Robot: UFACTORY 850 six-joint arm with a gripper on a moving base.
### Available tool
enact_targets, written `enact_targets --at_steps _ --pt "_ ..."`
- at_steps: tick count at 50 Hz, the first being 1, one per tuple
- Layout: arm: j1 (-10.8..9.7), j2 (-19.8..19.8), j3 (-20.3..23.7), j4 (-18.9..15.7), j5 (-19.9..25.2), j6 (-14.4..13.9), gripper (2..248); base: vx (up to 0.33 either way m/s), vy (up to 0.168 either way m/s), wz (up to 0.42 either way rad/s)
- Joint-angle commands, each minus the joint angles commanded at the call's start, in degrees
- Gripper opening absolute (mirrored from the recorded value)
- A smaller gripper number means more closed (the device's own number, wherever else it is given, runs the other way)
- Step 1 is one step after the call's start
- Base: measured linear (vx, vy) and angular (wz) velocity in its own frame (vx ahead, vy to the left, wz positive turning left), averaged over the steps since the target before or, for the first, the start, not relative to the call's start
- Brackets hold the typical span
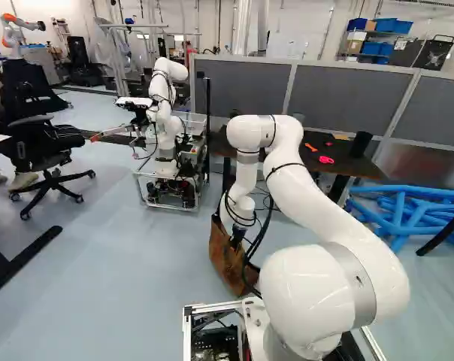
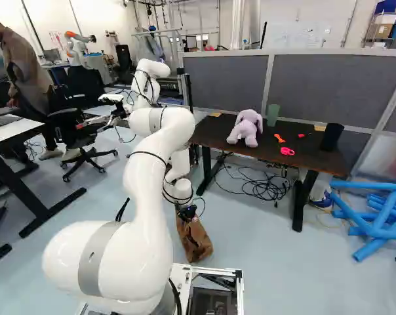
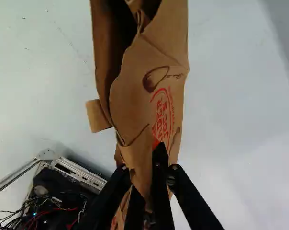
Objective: Pick up the bag on the ground and place it on the table
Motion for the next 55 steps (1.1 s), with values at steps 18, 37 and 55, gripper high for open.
enact_targets --at_steps 18,37,55 --pt "0.0 4.0 3.3 2.3 -0.2 0.0 21 0.000 0.000 0.000" --pt "0.0 8.4 6.8 5.2 -2.7 0.0 21 0.000 0.000 0.000" --pt "0.5 12.8 10.7 7.3 -5.9 0.0 21 0.000 0.000 0.000"
